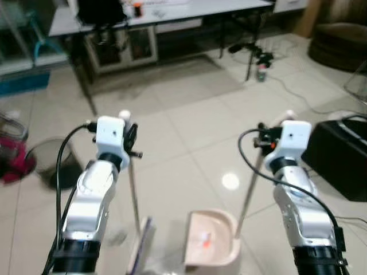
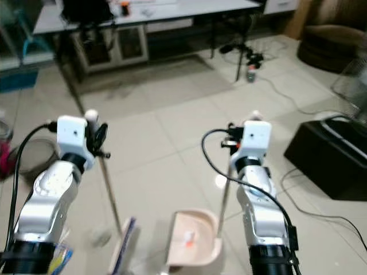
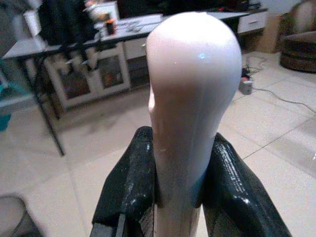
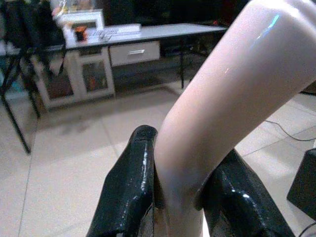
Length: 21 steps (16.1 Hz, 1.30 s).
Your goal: Sweep floor
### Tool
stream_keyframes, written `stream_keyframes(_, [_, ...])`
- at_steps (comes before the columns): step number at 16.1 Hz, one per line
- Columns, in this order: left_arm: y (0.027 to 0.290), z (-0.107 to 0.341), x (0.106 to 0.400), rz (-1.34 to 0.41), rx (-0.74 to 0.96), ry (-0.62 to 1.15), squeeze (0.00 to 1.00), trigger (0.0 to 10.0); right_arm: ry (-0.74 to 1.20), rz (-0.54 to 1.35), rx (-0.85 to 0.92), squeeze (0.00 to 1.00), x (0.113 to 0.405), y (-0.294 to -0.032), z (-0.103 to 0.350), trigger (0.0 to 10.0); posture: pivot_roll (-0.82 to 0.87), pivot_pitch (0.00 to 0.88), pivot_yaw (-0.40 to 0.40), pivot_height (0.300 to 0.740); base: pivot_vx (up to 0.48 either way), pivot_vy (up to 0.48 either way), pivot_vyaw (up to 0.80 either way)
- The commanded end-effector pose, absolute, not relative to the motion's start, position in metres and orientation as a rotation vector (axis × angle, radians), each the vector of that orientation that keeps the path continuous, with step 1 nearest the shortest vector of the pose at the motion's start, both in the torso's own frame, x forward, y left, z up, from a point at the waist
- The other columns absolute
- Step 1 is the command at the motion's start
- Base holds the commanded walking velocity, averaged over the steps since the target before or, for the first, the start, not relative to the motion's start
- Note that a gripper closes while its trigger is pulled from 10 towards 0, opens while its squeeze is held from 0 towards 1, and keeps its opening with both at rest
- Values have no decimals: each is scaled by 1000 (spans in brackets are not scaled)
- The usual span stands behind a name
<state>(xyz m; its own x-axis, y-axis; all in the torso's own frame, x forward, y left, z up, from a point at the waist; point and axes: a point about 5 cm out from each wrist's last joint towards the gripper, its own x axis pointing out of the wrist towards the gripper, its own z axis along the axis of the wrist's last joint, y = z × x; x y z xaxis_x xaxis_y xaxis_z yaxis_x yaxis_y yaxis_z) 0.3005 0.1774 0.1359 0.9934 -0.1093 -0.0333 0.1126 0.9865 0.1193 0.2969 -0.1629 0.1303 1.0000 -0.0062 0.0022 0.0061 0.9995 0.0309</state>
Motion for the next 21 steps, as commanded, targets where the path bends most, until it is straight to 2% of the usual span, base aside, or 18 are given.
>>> stream_keyframes(1, [181,143,302,-100,145,3,0,10000,-38,17,55,0,300,-155,139,10000,-82,0,24,740,0,480,0])
stream_keyframes(10, [180,144,304,-108,150,2,0,10000,-39,0,65,0,300,-156,139,10000,-85,0,34,740,0,480,0])
stream_keyframes(12, [178,145,304,-120,214,-4,0,10000,-40,-3,67,0,300,-156,139,10000,-85,0,36,740,0,-240,0])
stream_keyframes(19, [176,146,306,-108,191,-9,0,10000,-40,-18,64,0,300,-159,138,10000,-87,0,39,740,0,-463,0])
stream_keyframes(21, [175,148,307,-93,168,-28,0,10000,-45,-31,66,0,300,-160,138,10000,-86,0,37,740,0,0,0])
